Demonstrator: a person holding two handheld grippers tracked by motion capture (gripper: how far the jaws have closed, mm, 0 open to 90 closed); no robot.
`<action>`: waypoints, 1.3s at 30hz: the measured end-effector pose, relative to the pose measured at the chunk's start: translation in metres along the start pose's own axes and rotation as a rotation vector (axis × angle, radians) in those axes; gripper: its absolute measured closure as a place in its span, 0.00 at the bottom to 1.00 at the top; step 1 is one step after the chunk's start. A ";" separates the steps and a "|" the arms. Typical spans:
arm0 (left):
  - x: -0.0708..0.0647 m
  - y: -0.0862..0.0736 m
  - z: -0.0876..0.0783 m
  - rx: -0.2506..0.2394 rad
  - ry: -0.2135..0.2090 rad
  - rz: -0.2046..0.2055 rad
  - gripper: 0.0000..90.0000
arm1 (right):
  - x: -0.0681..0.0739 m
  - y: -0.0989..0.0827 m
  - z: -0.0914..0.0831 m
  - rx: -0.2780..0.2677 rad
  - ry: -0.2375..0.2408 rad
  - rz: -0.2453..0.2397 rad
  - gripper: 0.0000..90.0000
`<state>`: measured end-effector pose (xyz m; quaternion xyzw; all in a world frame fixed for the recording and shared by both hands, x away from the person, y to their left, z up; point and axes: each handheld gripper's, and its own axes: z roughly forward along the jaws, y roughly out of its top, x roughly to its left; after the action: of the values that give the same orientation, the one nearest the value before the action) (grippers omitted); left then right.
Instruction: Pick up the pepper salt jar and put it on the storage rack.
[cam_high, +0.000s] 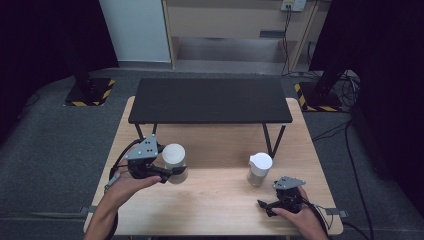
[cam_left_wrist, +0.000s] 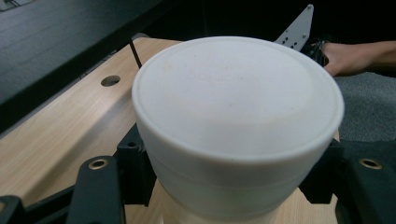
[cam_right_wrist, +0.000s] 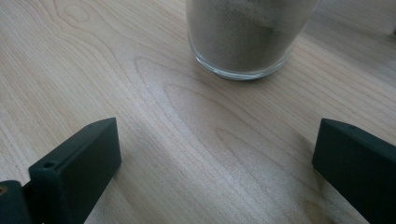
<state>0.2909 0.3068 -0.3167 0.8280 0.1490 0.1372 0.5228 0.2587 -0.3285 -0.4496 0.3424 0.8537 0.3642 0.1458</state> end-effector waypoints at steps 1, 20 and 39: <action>0.001 0.001 -0.001 -0.004 0.000 -0.003 0.38 | 0.000 0.000 0.000 0.000 0.000 0.000 0.02; 0.020 0.044 -0.012 0.003 -0.002 -0.002 0.38 | 0.000 0.000 0.000 0.000 0.000 0.000 0.02; 0.037 0.083 -0.025 -0.012 0.031 -0.021 0.38 | 0.000 0.000 0.000 -0.001 0.000 0.000 0.02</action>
<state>0.3240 0.3078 -0.2290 0.8211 0.1648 0.1455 0.5268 0.2587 -0.3285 -0.4497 0.3425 0.8535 0.3645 0.1459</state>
